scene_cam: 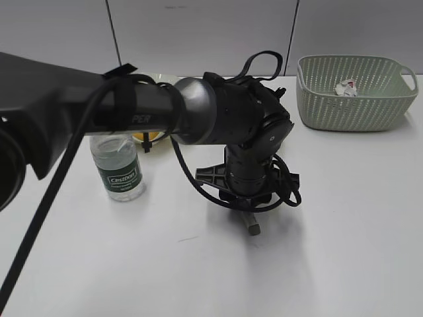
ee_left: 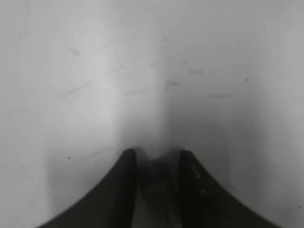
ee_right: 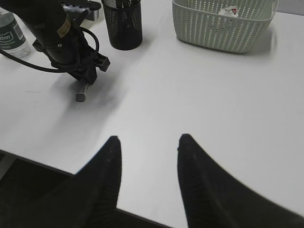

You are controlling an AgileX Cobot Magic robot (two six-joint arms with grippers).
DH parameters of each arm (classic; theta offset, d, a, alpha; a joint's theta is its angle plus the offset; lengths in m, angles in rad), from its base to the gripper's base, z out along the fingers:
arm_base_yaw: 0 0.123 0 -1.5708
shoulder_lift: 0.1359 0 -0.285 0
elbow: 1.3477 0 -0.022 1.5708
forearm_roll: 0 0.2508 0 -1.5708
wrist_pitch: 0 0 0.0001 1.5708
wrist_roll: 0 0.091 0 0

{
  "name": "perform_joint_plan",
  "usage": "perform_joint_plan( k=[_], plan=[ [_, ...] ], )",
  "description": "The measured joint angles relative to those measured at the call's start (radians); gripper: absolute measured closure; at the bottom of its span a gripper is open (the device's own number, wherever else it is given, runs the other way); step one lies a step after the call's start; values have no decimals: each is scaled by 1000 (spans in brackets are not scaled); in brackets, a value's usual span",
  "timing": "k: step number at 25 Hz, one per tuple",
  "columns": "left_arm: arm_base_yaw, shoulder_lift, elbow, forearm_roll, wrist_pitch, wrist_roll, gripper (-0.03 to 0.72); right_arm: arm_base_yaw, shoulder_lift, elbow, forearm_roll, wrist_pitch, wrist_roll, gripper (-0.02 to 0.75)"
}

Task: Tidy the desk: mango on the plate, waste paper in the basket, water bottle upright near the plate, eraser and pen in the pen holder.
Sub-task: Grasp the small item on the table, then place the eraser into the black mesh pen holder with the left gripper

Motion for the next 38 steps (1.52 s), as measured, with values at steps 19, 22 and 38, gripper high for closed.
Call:
perform_joint_plan(
  k=[19,22,38],
  plan=[
    [86,-249,-7,872,-634,-167,549,0,0,0,0,0,0,417],
    [164,-187,-7,903,-835,-171,549,0,0,0,0,0,-1,417],
    [252,-100,1,899,-919,-172,386,0,0,0,0,0,-1,417]
  ],
)
